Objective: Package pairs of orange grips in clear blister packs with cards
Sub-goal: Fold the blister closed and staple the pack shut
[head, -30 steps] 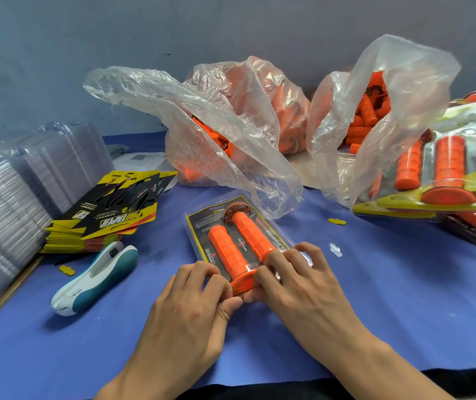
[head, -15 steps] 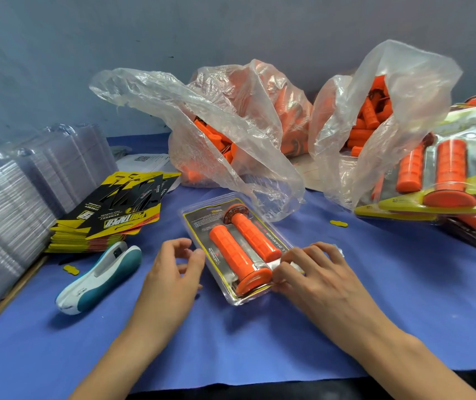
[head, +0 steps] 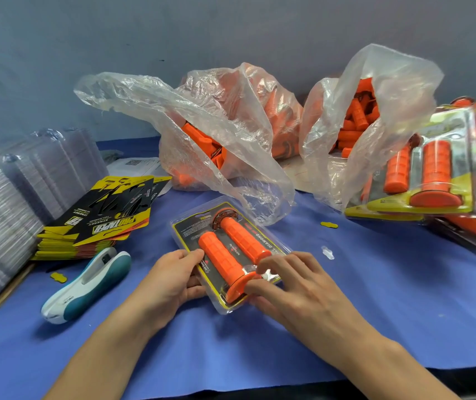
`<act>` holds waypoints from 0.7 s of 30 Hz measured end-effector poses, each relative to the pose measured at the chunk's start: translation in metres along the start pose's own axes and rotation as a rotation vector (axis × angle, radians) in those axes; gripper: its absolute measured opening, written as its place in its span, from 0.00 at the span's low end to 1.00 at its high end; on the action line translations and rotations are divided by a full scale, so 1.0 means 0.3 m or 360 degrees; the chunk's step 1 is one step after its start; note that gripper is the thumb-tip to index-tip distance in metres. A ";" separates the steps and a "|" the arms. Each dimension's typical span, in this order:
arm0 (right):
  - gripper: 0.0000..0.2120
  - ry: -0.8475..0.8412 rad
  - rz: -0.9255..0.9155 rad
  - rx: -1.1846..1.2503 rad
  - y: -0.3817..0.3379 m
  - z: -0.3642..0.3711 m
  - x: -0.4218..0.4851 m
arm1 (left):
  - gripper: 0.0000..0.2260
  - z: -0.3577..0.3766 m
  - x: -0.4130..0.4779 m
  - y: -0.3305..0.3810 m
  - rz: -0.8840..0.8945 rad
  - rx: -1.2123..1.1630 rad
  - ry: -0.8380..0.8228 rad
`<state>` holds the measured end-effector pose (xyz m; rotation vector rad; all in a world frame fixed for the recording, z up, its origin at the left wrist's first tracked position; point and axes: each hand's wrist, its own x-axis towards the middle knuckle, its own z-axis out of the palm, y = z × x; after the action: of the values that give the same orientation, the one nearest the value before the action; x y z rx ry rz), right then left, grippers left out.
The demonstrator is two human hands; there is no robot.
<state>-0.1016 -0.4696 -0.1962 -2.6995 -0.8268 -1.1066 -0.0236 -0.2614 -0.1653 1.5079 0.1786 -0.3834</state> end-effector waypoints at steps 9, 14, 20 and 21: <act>0.02 0.0046 -0.0021 -0.0061 -0.001 0.005 0.000 | 0.09 0.009 -0.015 -0.011 0.0125 -0.0026 0.0005; 0.03 0.0184 -0.0007 -0.0091 -0.001 -0.026 -0.007 | 0.07 0.020 -0.071 -0.001 0.0349 -0.0039 0.0112; 0.10 0.0572 0.0035 0.0023 0.018 -0.147 -0.012 | 0.07 0.015 -0.187 0.064 0.0781 -0.0046 0.0239; 0.12 0.0595 0.0107 0.0063 0.038 -0.173 -0.021 | 0.09 0.006 -0.208 0.074 0.0819 -0.0105 0.0255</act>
<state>-0.1314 -0.4972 -0.1616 -2.3569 -0.6805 -1.4952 -0.0739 -0.2544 -0.1227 1.4582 -0.0729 0.1537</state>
